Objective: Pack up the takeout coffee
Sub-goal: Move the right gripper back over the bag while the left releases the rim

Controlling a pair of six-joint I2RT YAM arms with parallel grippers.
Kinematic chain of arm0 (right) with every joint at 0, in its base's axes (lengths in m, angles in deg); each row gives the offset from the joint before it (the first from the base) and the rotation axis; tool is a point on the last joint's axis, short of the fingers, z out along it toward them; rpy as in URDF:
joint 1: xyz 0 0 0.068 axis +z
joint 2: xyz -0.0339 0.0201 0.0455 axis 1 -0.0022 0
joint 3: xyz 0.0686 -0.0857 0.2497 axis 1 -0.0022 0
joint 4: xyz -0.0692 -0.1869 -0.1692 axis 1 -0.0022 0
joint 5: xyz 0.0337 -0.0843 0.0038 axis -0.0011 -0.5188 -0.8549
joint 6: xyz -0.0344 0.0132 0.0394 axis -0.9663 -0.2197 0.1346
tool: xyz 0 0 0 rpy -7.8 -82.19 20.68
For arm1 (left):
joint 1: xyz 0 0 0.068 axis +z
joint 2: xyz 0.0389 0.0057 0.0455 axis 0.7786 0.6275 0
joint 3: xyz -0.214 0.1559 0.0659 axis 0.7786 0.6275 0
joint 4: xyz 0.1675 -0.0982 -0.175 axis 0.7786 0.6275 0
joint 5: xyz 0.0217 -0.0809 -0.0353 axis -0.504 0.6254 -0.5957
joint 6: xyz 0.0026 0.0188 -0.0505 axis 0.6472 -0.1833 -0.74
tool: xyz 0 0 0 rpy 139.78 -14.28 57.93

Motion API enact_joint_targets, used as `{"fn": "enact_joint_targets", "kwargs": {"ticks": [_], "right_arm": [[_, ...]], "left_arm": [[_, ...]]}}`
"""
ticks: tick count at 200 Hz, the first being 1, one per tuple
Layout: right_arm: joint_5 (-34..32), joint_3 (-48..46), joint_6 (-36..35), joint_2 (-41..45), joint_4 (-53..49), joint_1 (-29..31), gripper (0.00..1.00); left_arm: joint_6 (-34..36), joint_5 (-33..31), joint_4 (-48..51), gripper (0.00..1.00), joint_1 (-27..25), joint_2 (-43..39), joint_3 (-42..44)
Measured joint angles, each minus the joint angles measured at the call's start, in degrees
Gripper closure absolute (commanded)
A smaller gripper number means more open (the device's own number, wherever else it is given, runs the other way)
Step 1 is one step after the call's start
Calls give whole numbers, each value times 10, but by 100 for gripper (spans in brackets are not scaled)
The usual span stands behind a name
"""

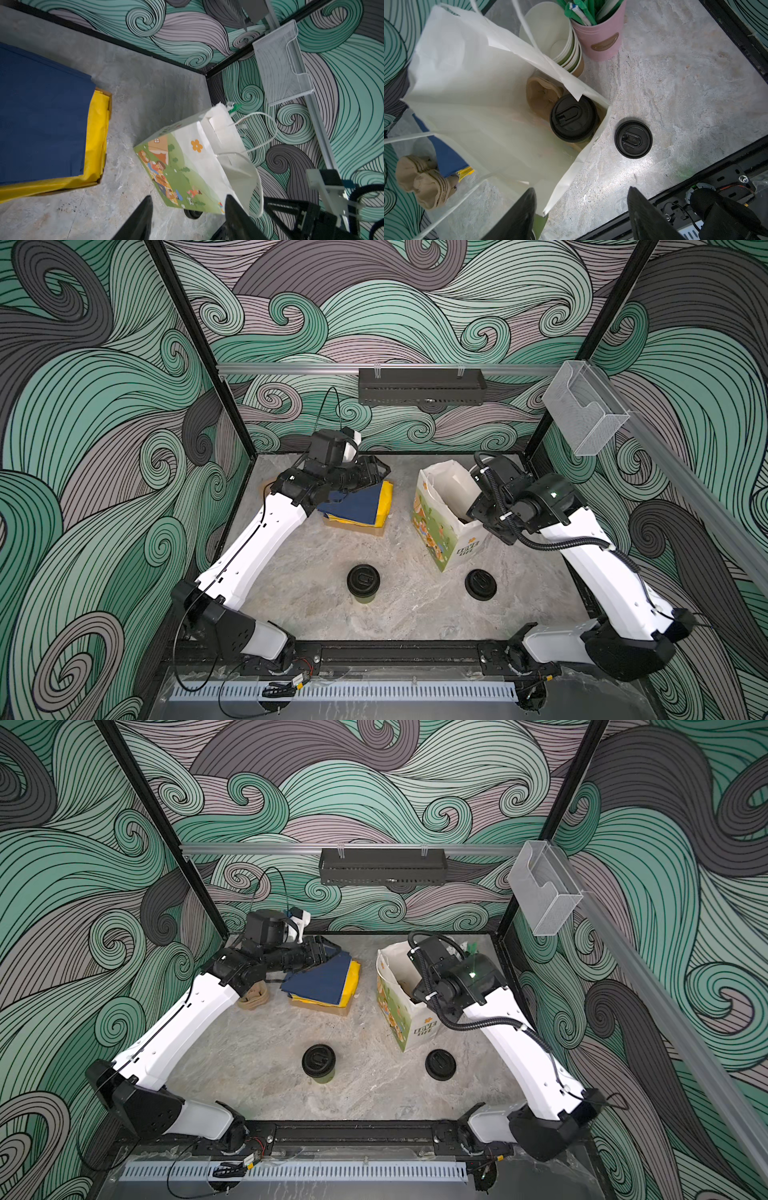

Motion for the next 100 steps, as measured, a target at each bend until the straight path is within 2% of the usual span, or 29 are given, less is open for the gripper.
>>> {"fn": "enact_joint_targets", "kwargs": {"ticks": [37, 100], "right_arm": [[3, 9, 10, -44, -9, -18, 35], [14, 6, 14, -55, -25, -37, 50]], "left_arm": [[24, -10, 4, 43, 5, 88, -87], [51, -1, 7, 43, 5, 132, -120]]}}
